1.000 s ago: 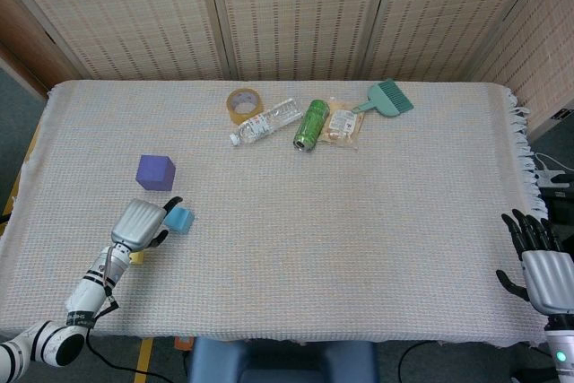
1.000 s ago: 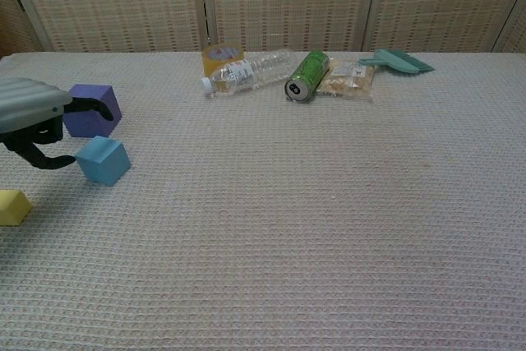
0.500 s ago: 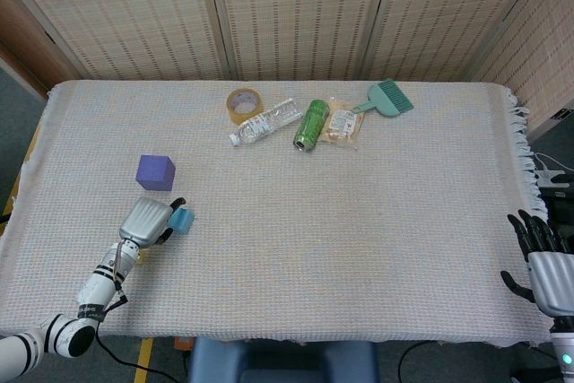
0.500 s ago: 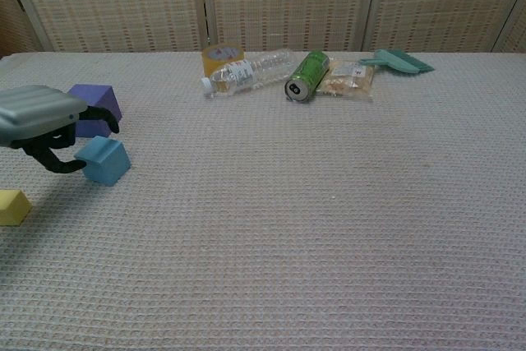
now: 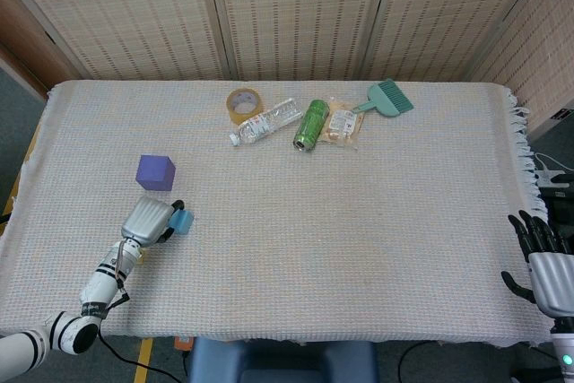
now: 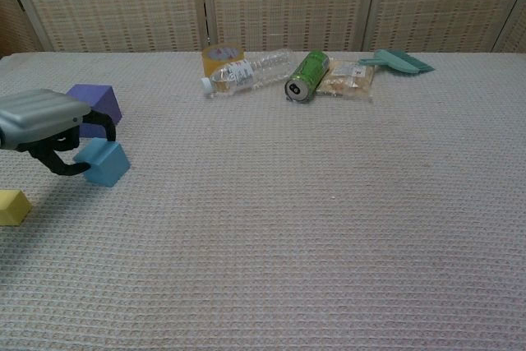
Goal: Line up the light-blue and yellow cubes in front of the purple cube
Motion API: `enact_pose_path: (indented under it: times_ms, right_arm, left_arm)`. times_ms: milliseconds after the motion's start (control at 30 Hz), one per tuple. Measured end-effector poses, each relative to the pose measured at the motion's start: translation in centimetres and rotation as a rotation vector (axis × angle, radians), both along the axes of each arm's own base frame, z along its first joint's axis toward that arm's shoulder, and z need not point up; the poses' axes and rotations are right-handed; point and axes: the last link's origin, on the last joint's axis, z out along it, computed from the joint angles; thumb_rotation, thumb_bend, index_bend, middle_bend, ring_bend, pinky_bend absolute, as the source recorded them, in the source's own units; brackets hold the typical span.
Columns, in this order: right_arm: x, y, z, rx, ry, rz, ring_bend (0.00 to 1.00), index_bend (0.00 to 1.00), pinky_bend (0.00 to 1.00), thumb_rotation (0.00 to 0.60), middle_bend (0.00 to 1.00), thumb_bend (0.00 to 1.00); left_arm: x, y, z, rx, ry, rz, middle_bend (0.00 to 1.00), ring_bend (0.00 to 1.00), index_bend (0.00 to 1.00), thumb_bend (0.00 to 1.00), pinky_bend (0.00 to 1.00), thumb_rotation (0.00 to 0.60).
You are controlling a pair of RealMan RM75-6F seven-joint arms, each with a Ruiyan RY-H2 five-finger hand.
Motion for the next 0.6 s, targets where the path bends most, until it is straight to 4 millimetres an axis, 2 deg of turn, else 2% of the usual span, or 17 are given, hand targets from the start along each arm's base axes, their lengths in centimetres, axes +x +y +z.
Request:
enact_pose_path:
  times_ms: [267,433,600]
  right_arm:
    - [0.0,0.1,-0.1,0.001,0.004,-0.001,0.0,0.0,0.0,0.6,0.0,0.0]
    - [-0.1,0.0,-0.3,0.013,0.011,-0.006,0.0,0.0,0.0,0.6,0.0,0.0]
    - [0.1,-0.1,-0.8,0.036,0.013,-0.005,0.0,0.0,0.0,0.6,0.0,0.0]
  left_arm:
    - [-0.4,-0.1,0.9,0.045,-0.018,-0.003,1.0,1.0,0.48,0.37,1.0,0.6]
    - [-1.4,-0.8,2.9,0.106,-0.015,0.016,1.0,1.0,0.48,0.37,1.0,0.6]
    - [-3.2,-1.1,4.6,0.154,0.008,0.08,1.0,1.0,0.48,0.37,1.0,0.6]
